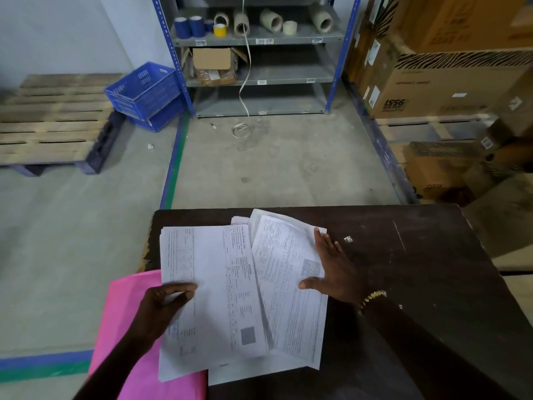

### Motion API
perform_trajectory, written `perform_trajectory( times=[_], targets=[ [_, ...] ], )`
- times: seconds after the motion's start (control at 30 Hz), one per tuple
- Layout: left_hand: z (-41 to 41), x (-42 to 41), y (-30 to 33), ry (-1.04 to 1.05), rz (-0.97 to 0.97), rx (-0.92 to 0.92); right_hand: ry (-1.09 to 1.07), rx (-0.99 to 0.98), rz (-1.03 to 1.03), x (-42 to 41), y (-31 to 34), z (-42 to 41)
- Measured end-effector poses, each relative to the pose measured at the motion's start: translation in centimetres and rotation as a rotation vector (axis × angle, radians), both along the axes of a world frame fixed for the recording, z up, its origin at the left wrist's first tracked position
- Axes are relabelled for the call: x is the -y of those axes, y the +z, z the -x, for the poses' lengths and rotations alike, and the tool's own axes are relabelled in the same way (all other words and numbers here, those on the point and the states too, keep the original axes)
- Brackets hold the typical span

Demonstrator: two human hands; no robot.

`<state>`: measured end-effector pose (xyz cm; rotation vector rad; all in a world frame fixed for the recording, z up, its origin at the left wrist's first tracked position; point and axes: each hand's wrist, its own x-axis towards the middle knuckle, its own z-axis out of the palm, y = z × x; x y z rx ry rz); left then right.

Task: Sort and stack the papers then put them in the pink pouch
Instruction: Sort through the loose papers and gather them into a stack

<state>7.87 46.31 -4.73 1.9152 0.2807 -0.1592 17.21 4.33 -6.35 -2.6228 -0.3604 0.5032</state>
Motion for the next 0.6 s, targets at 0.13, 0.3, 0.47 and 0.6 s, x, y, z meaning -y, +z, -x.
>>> perform_trajectory(
  times=[0.13, 0.3, 0.47, 0.6],
  targets=[
    [0.1, 0.1, -0.3, 0.004, -0.003, 0.004, -0.039, 0.009, -0.085, -0.8, 0.1, 2.2],
    [-0.2, -0.2, 0.0, 0.0, -0.011, -0.002, -0.334, 0.066, -0.478, -1.3, 1.1, 4.7],
    [-0.6, -0.8, 0.5, 0.069, -0.002, 0.004, -0.583, 0.054, -0.689, 0.4, 7.2, 4.2],
    [-1.0, -1.5, 1.0, 0.045, -0.043, 0.021, -0.547, 0.058, -0.757, 4.2, 13.3, 3.6]
  ],
)
